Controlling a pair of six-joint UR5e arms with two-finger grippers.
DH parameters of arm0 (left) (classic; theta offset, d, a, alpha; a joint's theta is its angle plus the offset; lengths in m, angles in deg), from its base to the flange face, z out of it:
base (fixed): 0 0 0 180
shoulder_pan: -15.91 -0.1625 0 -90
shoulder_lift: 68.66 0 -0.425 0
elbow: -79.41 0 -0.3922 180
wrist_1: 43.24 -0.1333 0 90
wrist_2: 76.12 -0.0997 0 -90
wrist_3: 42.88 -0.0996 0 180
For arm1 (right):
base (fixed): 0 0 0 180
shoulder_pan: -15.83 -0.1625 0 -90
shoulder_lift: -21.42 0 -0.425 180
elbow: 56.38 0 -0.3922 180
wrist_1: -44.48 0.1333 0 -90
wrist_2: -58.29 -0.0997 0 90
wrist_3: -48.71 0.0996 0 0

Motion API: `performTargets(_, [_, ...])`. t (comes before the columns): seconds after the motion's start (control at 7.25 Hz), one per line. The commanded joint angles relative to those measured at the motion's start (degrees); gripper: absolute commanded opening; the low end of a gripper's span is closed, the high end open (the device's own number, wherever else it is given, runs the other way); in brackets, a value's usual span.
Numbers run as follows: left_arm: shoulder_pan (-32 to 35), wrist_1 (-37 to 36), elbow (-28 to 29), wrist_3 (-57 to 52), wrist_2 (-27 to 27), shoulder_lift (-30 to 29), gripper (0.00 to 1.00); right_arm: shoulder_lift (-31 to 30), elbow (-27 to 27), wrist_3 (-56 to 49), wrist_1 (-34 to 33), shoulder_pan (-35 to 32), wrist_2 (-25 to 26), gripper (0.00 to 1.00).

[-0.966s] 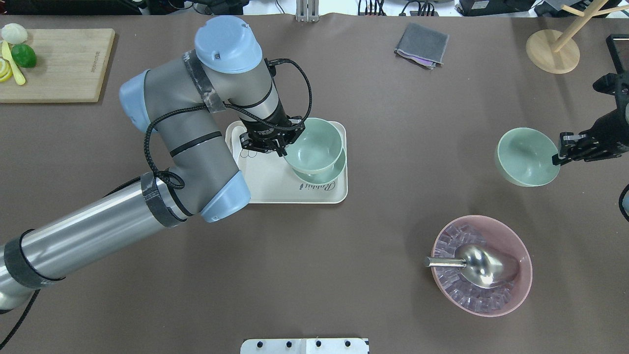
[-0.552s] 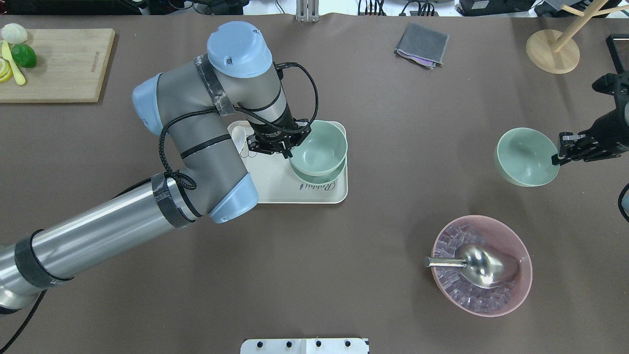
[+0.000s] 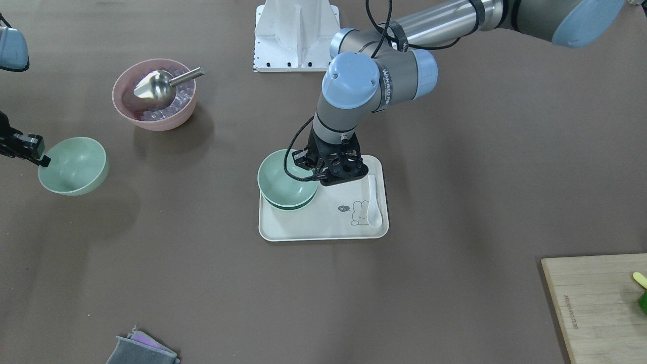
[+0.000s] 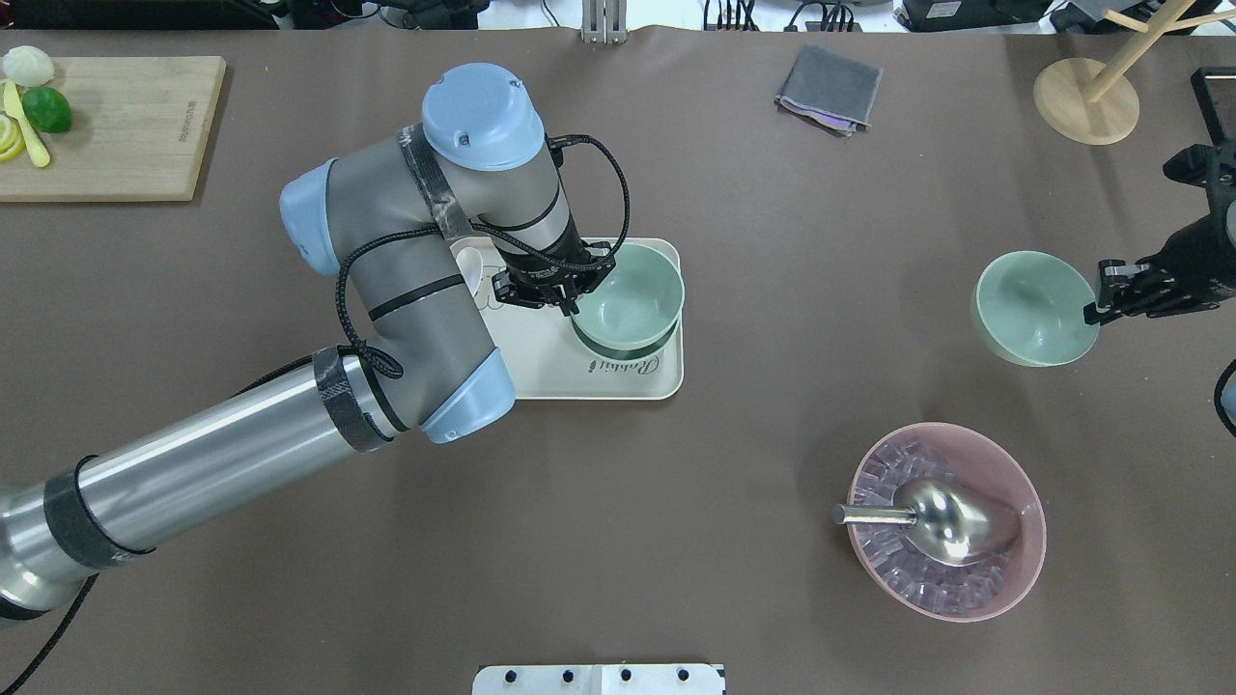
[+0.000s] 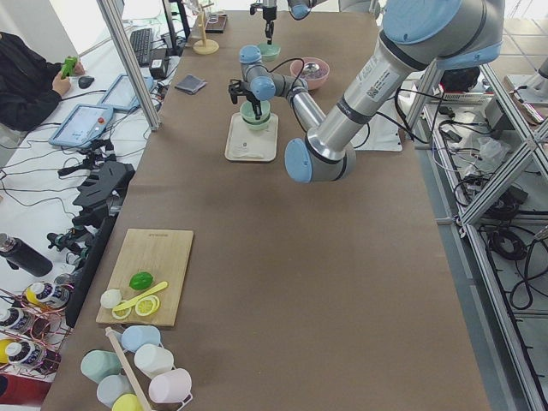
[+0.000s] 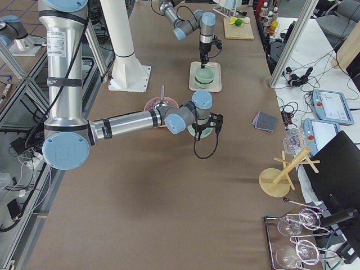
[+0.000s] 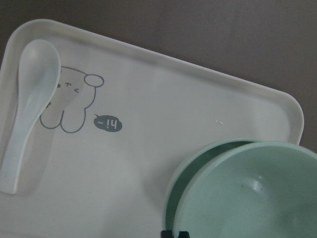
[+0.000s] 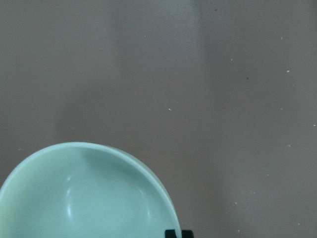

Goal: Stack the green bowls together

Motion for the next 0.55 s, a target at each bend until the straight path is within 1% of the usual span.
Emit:
performTargets(0.0, [-0.2, 0.7, 0.3, 0.0, -0.3, 0.1, 0.00, 0.0, 0.0, 0.0, 0.0, 0.0, 0.0, 0.00])
performTargets(0.41, [-0.4, 2.3, 1.5, 0.0, -0.4, 0.1, 0.00, 0.0, 0.0, 0.0, 0.0, 0.0, 0.0, 0.00])
